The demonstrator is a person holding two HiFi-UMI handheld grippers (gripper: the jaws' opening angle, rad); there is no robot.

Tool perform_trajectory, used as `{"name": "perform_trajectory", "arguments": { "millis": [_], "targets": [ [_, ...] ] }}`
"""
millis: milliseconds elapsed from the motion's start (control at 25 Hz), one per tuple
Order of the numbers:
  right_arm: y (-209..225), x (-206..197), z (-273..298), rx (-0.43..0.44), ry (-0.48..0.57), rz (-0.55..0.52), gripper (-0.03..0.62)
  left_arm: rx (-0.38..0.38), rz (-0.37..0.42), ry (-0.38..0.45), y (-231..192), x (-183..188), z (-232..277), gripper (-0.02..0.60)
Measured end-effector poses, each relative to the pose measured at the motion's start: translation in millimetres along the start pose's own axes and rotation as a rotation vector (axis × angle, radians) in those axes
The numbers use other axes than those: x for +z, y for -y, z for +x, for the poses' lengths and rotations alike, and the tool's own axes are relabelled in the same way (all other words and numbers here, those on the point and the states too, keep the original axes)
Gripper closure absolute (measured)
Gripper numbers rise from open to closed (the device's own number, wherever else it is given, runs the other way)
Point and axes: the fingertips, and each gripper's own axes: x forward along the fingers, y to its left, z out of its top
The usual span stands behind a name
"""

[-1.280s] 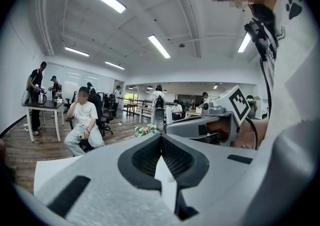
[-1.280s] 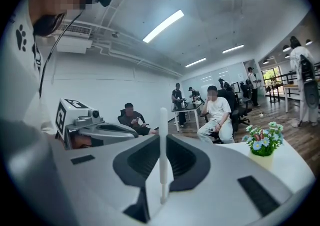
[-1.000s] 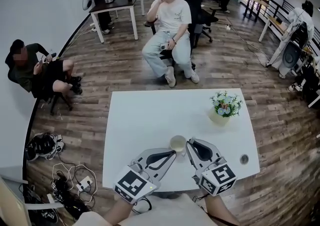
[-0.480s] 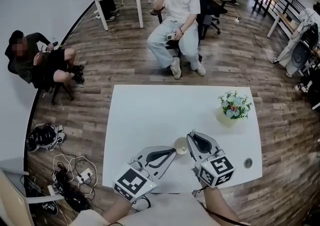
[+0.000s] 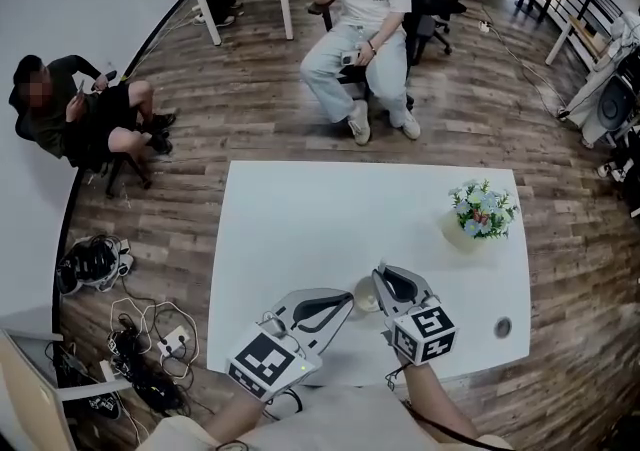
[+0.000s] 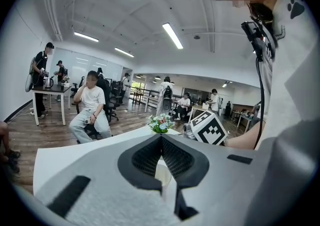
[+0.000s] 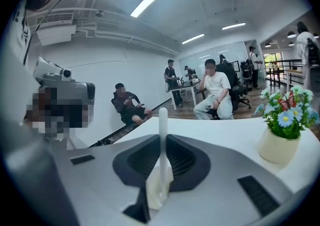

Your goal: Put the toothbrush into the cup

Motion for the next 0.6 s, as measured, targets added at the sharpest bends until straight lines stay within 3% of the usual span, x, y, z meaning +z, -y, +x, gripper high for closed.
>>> {"name": "perform_trajectory", "arguments": {
  "millis": [600],
  "targets": [
    [1.0,-32.3,17.8,0.032,-0.088,-0.007,0.545,-0.014,-0.005,-0.01,-7.1,-3.9,6.0,0.575]
  ]
}}
